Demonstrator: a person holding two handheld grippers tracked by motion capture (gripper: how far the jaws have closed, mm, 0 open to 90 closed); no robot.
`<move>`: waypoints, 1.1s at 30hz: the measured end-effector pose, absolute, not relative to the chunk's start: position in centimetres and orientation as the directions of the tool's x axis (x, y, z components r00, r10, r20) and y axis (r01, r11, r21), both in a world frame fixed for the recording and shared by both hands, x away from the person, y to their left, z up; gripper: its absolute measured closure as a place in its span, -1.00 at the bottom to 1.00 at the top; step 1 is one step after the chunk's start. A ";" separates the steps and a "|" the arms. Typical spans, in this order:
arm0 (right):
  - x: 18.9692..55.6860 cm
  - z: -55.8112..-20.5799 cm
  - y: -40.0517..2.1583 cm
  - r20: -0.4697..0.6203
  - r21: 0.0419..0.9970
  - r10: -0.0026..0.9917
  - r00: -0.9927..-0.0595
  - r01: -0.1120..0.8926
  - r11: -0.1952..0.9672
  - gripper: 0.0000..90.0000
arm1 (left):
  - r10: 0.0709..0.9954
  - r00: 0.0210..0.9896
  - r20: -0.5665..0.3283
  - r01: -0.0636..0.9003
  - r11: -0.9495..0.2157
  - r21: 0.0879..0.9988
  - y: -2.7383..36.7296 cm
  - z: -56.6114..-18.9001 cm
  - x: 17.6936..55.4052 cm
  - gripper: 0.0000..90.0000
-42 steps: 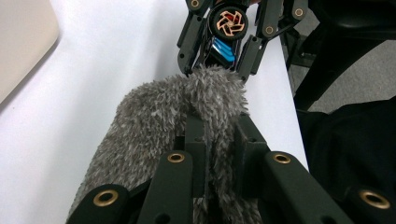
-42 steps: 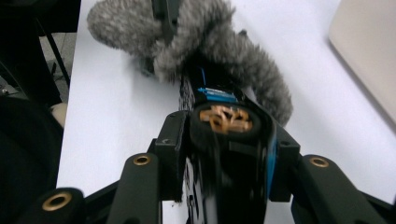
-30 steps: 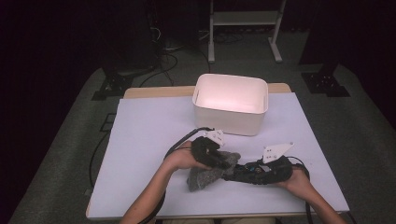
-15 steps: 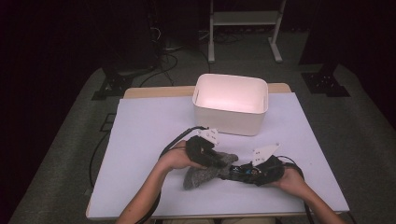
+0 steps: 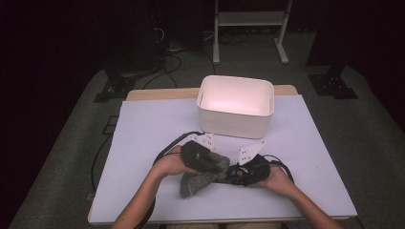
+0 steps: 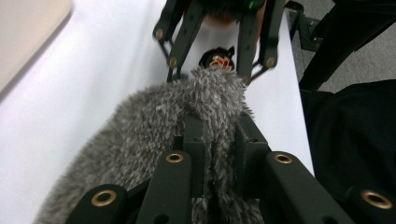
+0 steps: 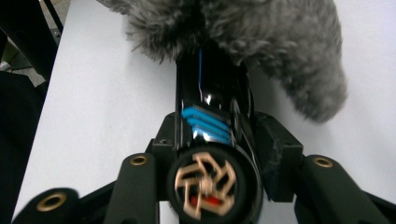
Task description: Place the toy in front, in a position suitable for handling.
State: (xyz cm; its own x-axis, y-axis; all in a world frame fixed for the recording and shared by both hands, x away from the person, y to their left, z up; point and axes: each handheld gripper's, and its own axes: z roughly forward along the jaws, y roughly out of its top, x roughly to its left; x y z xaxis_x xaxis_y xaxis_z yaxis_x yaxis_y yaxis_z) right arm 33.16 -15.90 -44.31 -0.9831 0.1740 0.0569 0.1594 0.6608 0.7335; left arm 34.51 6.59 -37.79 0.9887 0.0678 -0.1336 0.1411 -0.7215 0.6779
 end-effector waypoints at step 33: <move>31.7 -44.6 -19.1 0.047 0.778 0.233 -0.971 0.182 0.601 0.45 | -0.004 0.996 -0.090 0.051 -0.795 0.605 1.4 -37.3 34.4 0.77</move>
State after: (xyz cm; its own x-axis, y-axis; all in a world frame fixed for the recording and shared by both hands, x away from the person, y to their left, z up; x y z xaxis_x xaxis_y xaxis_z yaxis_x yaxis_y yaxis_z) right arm 31.68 -19.08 -44.57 -0.9713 0.2330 0.0470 0.1819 0.6014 0.7780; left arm 34.43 1.41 -37.32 0.9960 -0.0040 -0.0898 0.0514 -0.7947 0.6048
